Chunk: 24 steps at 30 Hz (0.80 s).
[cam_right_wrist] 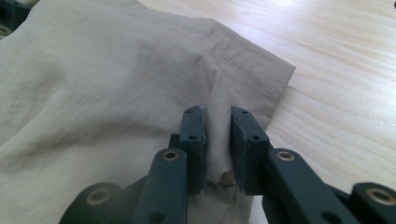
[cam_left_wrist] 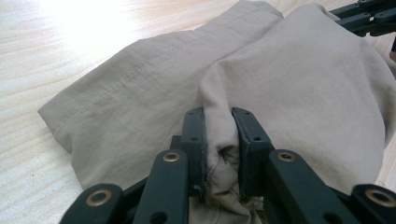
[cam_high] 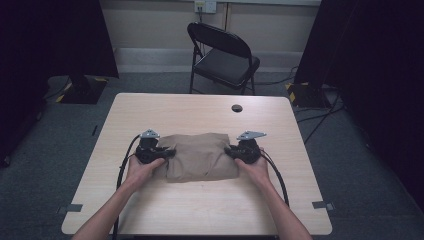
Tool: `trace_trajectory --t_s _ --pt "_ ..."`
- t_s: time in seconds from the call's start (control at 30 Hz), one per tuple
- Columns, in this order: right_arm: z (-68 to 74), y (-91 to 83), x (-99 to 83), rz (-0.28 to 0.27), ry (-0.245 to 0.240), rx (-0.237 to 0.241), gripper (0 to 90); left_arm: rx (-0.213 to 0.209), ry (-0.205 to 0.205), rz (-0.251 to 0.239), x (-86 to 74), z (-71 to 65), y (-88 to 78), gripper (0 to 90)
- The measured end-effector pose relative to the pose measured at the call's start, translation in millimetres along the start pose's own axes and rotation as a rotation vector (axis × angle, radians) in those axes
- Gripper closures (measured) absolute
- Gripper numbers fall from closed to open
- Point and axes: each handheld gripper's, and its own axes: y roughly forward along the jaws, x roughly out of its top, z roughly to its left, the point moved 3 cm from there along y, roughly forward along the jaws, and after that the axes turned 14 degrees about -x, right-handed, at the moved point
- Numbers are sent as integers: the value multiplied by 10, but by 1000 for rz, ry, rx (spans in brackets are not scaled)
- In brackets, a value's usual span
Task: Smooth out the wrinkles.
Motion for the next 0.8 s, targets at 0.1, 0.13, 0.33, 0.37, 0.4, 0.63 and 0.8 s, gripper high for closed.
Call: trace_trajectory --t_s 0.1,0.13,0.33,0.37,0.4,0.63,0.8 --pt "-5 2 -1 0 4 -1 747 11 4 0 1 11 -3 765" --pt "-6 3 -2 0 4 -1 741 11 0 -3 0 19 -3 764" --pt "-7 4 -1 2 8 -7 718 24 1 0 37 37 -17 751" --pt "-9 3 -1 3 7 -8 716 26 -1 -8 46 41 -20 752" --pt "-10 3 -2 3 8 -7 714 27 -3 -9 50 45 -20 752" --pt "-20 0 5 5 8 -20 673 27 -3 -9 51 48 -24 749" --pt "-59 -31 19 7 11 -38 631 29 -3 -13 61 54 -35 744"
